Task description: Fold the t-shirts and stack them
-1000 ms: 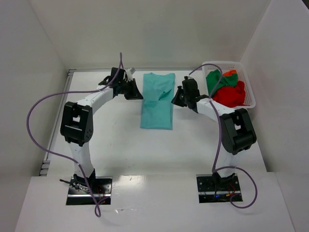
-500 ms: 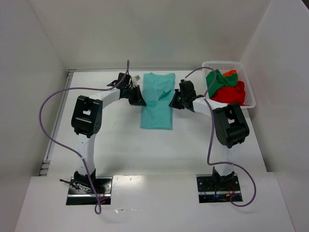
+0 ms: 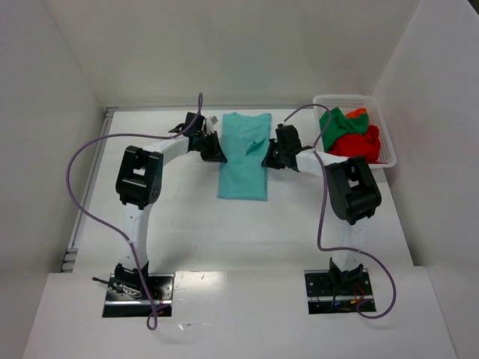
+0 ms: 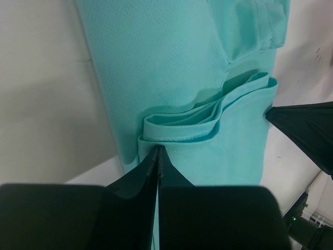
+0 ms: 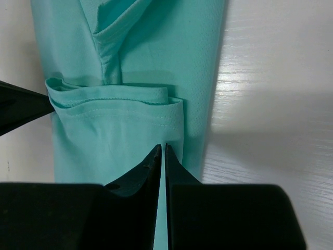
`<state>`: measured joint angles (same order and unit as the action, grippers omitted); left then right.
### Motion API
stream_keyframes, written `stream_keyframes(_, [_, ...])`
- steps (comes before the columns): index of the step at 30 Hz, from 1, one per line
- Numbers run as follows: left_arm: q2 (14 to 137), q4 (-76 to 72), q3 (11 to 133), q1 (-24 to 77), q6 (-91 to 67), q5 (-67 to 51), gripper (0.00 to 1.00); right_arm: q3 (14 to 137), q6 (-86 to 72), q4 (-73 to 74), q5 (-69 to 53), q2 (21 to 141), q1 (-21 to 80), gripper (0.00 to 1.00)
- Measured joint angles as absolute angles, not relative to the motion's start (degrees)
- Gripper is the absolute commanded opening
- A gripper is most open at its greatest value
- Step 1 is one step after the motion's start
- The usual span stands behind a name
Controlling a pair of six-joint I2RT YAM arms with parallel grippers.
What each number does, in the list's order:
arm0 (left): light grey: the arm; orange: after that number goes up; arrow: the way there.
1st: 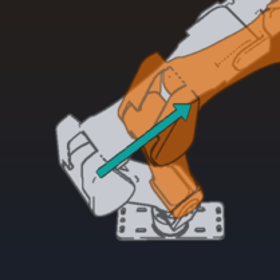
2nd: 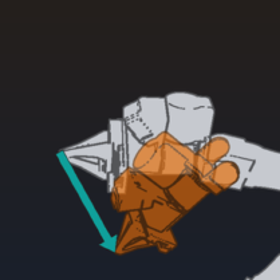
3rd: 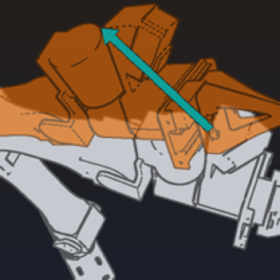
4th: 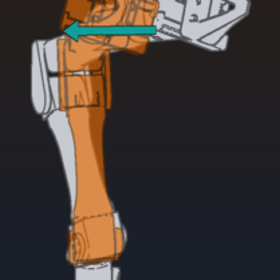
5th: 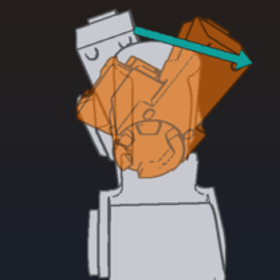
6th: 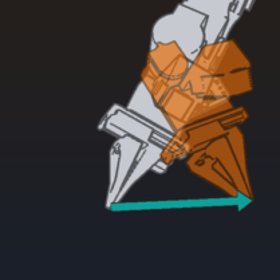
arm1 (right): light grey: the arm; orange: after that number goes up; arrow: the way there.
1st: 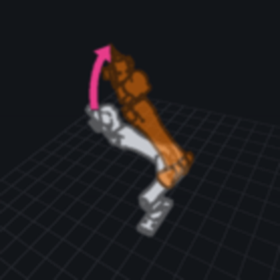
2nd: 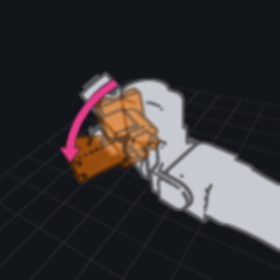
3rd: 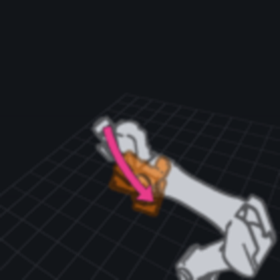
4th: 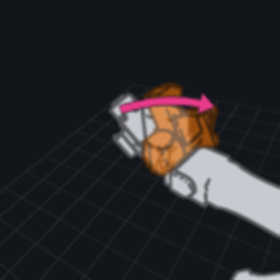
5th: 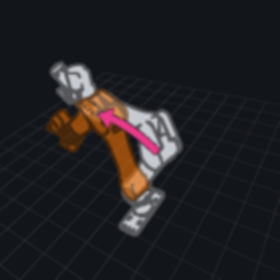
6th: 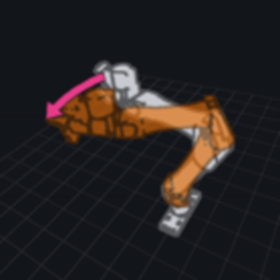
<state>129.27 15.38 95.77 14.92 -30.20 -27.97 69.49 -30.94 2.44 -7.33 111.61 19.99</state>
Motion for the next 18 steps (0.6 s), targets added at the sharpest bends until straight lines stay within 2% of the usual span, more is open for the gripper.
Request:
stream_keyframes(2, [129.3, 15.4, 95.8, 14.9, -30.2, -27.9, 0.12, 69.5, -30.5, 2.6, -7.1, 111.6, 20.0, 0.11])
stream_keyframes(3, [129.3, 15.4, 95.9, 14.9, -30.1, -28.0, 0.2, 69.5, -30.4, 2.7, -6.9, 111.6, 20.0, 0.11])
stream_keyframes(5, [129.3, 15.4, 95.9, 14.8, -29.8, -28.0, 0.29, 69.5, -30.3, 2.9, -6.7, 111.6, 20.0, 0.12])
stream_keyframes(6, [129.2, 15.5, 95.9, 14.8, -29.7, -28.1, 0.34, 69.6, -30.1, 3.0, -6.5, 111.6, 20.0, 0.14])
stream_keyframes(7, [128.9, 15.7, 95.9, 14.7, -29.6, -28.1, 0.5, 69.6, -30.0, 3.2, -6.3, 111.5, 20.0, 0.16])
stream_keyframes(11, [124.4, 15.5, 93.2, 13.8, -28.8, -29.7, 0.68, 69.5, -29.6, 5.4, -5.4, 109.7, 20.0, 0.3])
stream_keyframes(15, [113.7, 13.5, 85.0, 11.9, -28.9, -32.0, 0.75, 67.8, -29.1, 6.8, -5.0, 103.7, 20.0, 0.44])
stream_keyframes(16, [111.1, 13.2, 83.2, 11.5, -28.8, -32.3, 0.75, 66.9, -29.1, 6.8, -5.1, 101.9, 20.0, 0.56])
stream_keyframes(18, [107.1, 12.5, 80.1, 10.9, -28.7, -32.7, 0.75, 64.3, -29.3, 6.9, -5.4, 98.1, 20.0, 0.65])
